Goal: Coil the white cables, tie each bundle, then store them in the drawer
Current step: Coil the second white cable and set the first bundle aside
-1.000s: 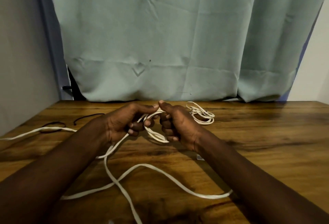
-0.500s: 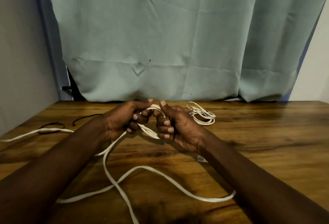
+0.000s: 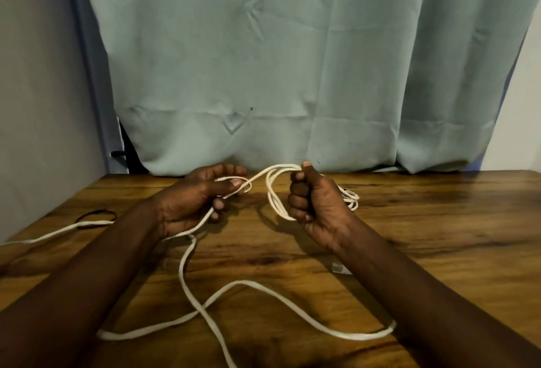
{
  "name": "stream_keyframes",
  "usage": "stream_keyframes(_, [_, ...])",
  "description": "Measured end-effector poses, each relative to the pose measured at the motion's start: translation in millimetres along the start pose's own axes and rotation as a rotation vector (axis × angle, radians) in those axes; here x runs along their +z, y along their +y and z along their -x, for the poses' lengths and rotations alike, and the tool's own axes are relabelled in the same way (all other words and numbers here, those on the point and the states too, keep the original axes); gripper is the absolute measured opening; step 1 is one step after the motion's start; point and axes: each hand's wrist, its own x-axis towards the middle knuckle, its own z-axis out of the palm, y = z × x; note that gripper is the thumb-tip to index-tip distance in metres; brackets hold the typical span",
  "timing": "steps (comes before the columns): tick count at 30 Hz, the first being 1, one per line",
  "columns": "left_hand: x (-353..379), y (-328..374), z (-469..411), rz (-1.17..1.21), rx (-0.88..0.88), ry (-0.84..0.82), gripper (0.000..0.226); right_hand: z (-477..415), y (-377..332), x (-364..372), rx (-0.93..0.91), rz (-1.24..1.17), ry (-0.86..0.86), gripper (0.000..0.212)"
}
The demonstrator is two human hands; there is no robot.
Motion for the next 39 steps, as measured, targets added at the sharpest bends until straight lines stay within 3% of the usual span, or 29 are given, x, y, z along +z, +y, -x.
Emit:
stream_keyframes(2, [3, 3, 0, -0.162, 0.097, 0.003, 0.028, -3, -7, -1, -0.035, -0.099, 0.079, 0.042])
stream_keyframes(5, [7, 0, 1, -0.867, 0.491, 0.117, 0.019, -10, -21, -10, -0.087, -0.241, 0.218, 0.040])
stream_keyframes(8, [12, -7, 0, -1.493, 0.843, 0.274, 0.034, -9, -39, -26, -0.107, -0.336, 0.327, 0.036])
stream_keyframes(11, [33, -17, 0, -1.812, 0.873, 0.231, 0.029, -5, -38, -28, -0.099, -0.333, 0.348, 0.035])
stream_keyframes(14, [55, -25, 3, -1.969, 0.835, 0.135, 0.021, -3, -26, -19, -0.095, -0.292, 0.342, 0.035])
stream_keyframes(20, [61, -28, 4, -1.796, 0.908, 0.023, 0.018, 9, -4, 5, -0.144, -0.195, 0.265, 0.037])
stream_keyframes(22, [62, -29, 6, -1.687, 0.833, -0.035, 0.023, 8, 6, 10, -0.145, -0.071, 0.255, 0.035])
stream_keyframes(24, [62, -29, 7, -1.524, 0.709, -0.078, 0.026, 8, 14, 11, -0.222, 0.262, 0.241, 0.043])
stream_keyframes(27, [55, -27, 1, -1.165, 0.616, -0.122, 0.025, 16, 24, 5, -0.357, 0.846, 0.161, 0.088])
stream_keyframes(28, [52, -26, 0, -1.053, 0.580, -0.149, 0.026, 19, 24, 3, -0.395, 0.989, 0.118, 0.093])
stream_keyframes(31, [50, -22, 1, -0.908, 0.505, -0.195, 0.027, 23, 22, 0, -0.354, 1.096, 0.015, 0.090])
stream_keyframes(34, [50, -19, 3, -0.891, 0.564, -0.174, 0.014, 20, 23, -3, -0.311, 1.139, -0.044, 0.095])
stream_keyframes(36, [45, -15, 1, -0.875, 0.639, -0.097, 0.015, 16, 24, -7, -0.354, 1.206, -0.087, 0.080])
stream_keyframes(39, [39, -16, -1, -0.789, 0.675, 0.060, 0.010, 13, 22, -6, -0.360, 1.086, -0.056, 0.048])
